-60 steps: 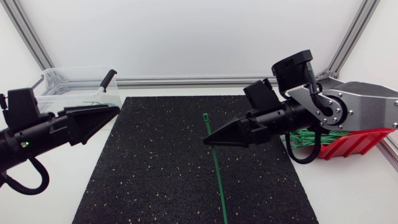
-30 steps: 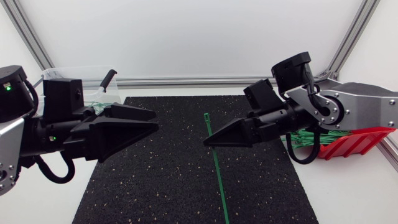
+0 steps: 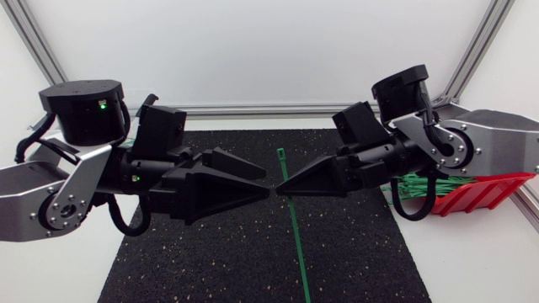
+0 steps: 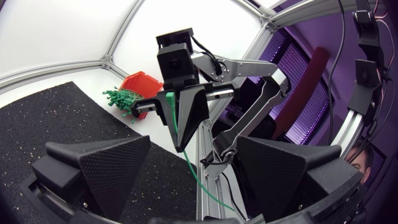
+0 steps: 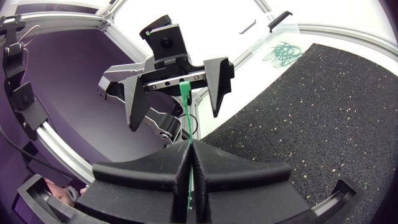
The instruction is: Take a green cable tie from the red box, thread the tail through the head to close it, then place it in the transparent bin on the left.
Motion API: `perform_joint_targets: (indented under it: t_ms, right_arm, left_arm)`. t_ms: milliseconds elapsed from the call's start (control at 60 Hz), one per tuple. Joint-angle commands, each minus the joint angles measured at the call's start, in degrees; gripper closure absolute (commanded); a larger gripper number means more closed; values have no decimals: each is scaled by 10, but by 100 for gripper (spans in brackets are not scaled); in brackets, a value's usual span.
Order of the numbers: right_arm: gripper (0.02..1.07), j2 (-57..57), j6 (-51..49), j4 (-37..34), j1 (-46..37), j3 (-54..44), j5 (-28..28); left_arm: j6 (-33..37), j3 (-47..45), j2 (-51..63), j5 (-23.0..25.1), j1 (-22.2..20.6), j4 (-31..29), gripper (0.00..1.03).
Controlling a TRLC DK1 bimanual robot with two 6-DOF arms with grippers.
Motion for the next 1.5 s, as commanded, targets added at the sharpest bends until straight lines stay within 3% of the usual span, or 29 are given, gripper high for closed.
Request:
perform_joint_targets:
  t_ms: [0, 133, 267, 350, 417, 617, 833, 983, 1167, 1233, 1417, 1483]
  right_arm:
    - [101, -6, 13, 7, -1, -14, -11]
    - [101, -16, 13, 9, -9, -19, -19]
    - [101, -19, 13, 11, -11, -21, -19]
    - [101, -20, 13, 10, -10, -22, -19]
    - [101, -22, 13, 10, -8, -24, -19]
    - [101, -22, 15, 15, -7, -29, -19]
    - [101, -21, 20, 20, -3, -33, -19]
    - [101, -25, 22, 24, -1, -36, -18]
    - [101, -32, 29, 32, 1, -42, -15]
    - [101, -35, 37, 46, 1, -46, -13]
    - [101, -46, 74, 99, 1, -63, -1]
    - [101, -53, 89, 126, 3, -72, 10]
  left_arm:
    - [5, 31, 17, 10, -16, 17, 7]
    - [4, 39, 33, 9, -26, 27, 9]
    - [5, 46, 50, 9, -29, 36, 20]
    - [5, 48, 64, 9, -30, 45, 35]
    - [2, 50, 71, 9, -29, 54, 41]
    - [-2, 56, 73, 9, -29, 57, 42]
    - [-4, 64, 77, 9, -34, 58, 50]
    - [-5, 71, 87, 3, -36, 58, 67]
    - [-6, 69, 94, -8, -40, 65, 68]
    - [-11, 71, 94, -9, -40, 69, 74]
    - [-18, 71, 94, -10, -43, 75, 75]
    - [-21, 71, 94, -12, -44, 75, 80]
